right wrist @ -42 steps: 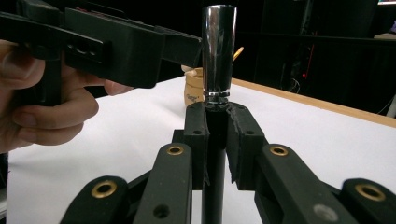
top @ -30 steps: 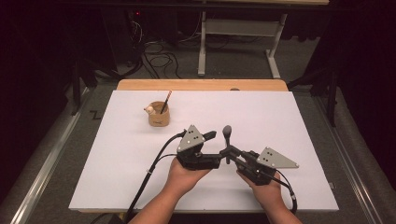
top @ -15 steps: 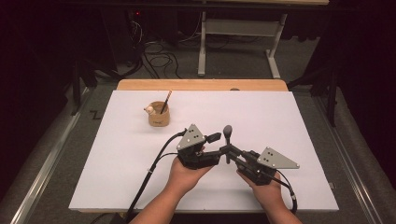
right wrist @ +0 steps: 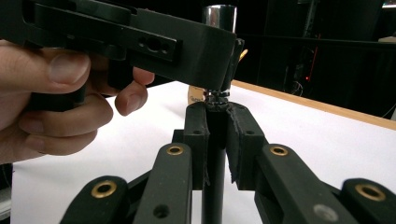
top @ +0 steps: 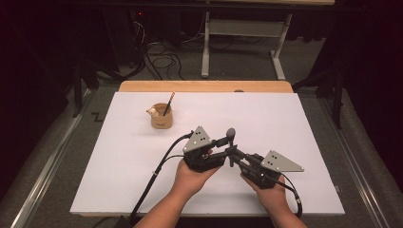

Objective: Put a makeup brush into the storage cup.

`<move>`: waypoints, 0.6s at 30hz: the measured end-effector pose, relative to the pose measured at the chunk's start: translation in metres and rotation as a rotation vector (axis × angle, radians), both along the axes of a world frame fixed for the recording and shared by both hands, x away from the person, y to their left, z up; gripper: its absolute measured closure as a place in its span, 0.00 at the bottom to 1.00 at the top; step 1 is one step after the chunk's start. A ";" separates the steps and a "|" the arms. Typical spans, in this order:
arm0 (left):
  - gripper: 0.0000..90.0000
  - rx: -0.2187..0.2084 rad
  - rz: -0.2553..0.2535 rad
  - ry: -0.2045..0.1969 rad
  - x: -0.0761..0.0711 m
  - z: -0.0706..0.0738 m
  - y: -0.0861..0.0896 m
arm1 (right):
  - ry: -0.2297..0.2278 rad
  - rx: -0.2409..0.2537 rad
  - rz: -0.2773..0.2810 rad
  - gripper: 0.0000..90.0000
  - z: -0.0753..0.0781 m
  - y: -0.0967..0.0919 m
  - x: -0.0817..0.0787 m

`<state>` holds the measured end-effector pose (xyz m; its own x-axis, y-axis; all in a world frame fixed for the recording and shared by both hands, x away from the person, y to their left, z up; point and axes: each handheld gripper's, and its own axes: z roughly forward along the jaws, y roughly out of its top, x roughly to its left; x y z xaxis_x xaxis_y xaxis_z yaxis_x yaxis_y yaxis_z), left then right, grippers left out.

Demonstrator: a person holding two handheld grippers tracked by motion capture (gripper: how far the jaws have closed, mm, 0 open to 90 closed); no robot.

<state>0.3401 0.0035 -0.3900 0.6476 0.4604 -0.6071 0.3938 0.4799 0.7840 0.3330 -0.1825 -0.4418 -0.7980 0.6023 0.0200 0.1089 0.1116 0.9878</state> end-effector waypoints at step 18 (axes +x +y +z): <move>0.86 -0.006 -0.006 -0.011 -0.001 0.000 0.000 | 0.002 -0.009 -0.006 0.90 -0.001 0.000 0.000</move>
